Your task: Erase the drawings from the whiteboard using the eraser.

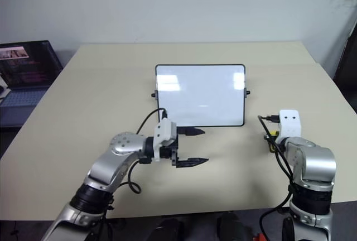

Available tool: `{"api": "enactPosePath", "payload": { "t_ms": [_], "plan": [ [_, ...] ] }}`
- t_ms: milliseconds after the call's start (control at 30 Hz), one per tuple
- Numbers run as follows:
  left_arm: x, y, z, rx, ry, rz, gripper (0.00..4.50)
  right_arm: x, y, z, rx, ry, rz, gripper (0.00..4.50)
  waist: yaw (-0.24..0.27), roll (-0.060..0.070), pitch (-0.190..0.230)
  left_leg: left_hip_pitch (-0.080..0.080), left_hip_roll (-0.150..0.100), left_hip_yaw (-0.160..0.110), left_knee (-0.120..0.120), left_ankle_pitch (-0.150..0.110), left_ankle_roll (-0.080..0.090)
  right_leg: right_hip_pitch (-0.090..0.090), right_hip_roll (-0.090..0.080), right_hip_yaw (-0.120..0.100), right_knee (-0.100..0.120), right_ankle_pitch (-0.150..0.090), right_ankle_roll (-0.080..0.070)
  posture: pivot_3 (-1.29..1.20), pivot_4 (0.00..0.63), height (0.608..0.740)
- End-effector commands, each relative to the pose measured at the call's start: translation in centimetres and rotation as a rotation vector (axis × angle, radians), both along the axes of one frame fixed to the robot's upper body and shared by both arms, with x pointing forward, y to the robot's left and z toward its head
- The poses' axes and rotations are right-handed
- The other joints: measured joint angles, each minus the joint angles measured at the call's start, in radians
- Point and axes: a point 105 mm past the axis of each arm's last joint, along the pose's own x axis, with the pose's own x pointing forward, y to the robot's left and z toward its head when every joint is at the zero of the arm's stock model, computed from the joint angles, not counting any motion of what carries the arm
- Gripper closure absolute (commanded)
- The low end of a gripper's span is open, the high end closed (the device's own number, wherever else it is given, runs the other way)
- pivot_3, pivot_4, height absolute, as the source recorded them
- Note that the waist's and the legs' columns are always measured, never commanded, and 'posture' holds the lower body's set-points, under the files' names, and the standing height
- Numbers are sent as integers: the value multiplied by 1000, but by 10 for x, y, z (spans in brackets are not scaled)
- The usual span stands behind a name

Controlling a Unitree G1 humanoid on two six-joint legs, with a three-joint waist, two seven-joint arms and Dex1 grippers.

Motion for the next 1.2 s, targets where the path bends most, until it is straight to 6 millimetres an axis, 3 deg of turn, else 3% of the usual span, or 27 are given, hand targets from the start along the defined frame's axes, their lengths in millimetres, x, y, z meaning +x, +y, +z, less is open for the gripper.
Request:
{"api": "enactPosePath", "payload": {
  "t_ms": [33, 467, 500, 533, 767, 1033, 1200],
  "plan": [
    [0, 1, 9, 2, -50, -7, 0, 2, -1, 11, -7, -44, 6, 3391, 0, 0, 0, 0, 0, 0, 0, 0, 0, 0, 0, 0, 0, 0, 0, 0, 150, 740],
    [0, 4, 8, 11, -52, 2, 0, 3, -1, 8, -7, -33, 18, 3391, 0, 0, 0, 0, 0, 0, 0, 0, 0, 0, 0, 0, 0, 0, 0, 0, 150, 740],
    [0, 5, 8, 11, -52, 2, 0, 3, -1, 8, -6, -33, 19, 2700, 0, 0, 0, 0, 0, 0, 0, 0, 0, 0, 0, 0, 0, 0, 0, 0, 150, 740],
    [0, 5, 8, 12, -52, 2, 0, 3, -1, 8, -4, -34, 18, 2570, 0, 0, 0, 0, 0, 0, 0, 0, 0, 0, 0, 0, 0, 0, 0, 0, 150, 740],
    [1, 4, 8, 14, -57, -3, 0, 2, -2, 8, -8, -38, 9, 103, 0, 0, 0, 0, 0, 0, 0, 0, 0, 0, 0, 0, 0, 0, 0, 0, 150, 740],
    [1, 5, 10, 8, -55, 3, 0, 5, -1, 19, -11, -85, -9, 42, 0, 0, 0, 0, 0, 0, 0, 0, 0, 0, 0, 0, 0, 0, 0, 0, 150, 740],
    [13, 18, 21, -32, -86, 128, 0, 15, 7, 52, -37, -249, -2, 42, -3, 0, 0, 0, 0, 0, 0, 0, 0, 0, 0, 0, 1, 0, 0, 0, 150, 740]
  ]
}}
